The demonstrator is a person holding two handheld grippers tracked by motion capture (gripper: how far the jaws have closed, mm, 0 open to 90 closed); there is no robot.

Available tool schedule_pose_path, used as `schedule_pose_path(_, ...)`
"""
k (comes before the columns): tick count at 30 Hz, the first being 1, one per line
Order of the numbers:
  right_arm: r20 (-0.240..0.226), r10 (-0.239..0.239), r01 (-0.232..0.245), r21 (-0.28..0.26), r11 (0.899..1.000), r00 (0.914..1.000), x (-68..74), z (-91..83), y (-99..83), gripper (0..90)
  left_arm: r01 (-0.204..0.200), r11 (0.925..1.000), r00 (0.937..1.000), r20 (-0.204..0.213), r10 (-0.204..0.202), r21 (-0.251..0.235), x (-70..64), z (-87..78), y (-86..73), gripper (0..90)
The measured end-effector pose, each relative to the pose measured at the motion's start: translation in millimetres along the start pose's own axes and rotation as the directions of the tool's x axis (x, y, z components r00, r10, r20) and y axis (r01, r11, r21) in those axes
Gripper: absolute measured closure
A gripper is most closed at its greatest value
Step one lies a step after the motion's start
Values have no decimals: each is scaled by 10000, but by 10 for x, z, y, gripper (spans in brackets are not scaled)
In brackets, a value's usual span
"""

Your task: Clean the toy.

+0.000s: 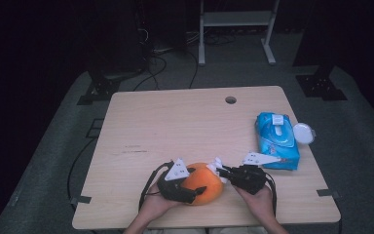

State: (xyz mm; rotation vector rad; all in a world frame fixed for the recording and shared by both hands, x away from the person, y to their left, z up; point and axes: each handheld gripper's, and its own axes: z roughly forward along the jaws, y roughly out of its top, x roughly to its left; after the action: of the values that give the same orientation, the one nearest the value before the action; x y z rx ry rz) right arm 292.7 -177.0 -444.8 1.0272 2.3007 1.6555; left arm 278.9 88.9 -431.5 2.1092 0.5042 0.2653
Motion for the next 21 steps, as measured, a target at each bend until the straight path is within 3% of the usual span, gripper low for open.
schedule_pose_path(2,-441,-197,181,-360,9992,9988,88,-8,71,805,-51,10000,10000,-3,51,-48,-11,12,2,285)
schedule_pose_path(4,-328,-685,680,-185,9975,9971,165,22,86,805,-57,10000,10000,61,58,-26,-9,8,10,274)
schedule_pose_path(7,-416,-248,243,-114,9996,9988,85,35,17,806,331,9991,9989,333,-322,-255,36,-53,51,208)
schedule_pose_path(10,-215,32,-33,-82,10000,9998,-15,-4,-26,806,982,9951,9952,41,-982,-55,108,-82,80,75)
schedule_pose_path(13,-129,88,-89,-68,9999,9999,-43,-18,-22,806,1450,9891,9889,287,-1457,263,177,-34,24,91)
schedule_pose_path(17,7,-467,467,-99,9989,9989,92,7,59,805,784,9963,9969,-71,-781,348,96,-17,50,205)
schedule_pose_path(21,-301,-906,899,-237,9957,9954,212,-14,145,805,37,9992,9997,-239,-27,398,-23,3,87,243)
